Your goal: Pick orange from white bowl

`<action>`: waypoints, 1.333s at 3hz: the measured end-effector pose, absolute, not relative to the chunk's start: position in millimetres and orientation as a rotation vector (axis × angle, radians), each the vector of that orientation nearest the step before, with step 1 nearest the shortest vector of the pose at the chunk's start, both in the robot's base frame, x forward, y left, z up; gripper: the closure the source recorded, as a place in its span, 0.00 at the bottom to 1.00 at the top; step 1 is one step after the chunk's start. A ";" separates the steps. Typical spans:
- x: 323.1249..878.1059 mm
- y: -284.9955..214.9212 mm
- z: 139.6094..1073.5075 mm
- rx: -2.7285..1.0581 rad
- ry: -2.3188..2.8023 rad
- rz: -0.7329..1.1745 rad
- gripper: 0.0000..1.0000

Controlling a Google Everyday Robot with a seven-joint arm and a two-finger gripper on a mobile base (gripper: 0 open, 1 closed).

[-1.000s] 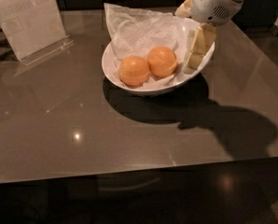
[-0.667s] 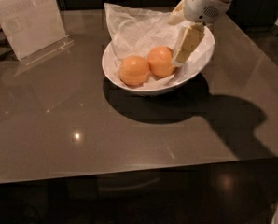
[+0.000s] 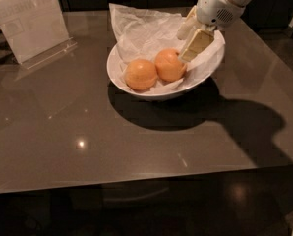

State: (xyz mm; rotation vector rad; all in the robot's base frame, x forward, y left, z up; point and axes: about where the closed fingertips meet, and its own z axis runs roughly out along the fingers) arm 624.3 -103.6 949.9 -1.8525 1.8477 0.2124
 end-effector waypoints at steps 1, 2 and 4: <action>633.5 -97.1 934.7 -1.835 1.845 0.286 0.16; 642.2 -85.3 914.4 -1.838 1.843 0.374 0.09; 656.3 -72.7 883.1 -1.827 1.855 0.491 0.09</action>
Offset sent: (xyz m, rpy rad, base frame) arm 0.0258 0.0264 -0.0552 0.1212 0.1485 0.0489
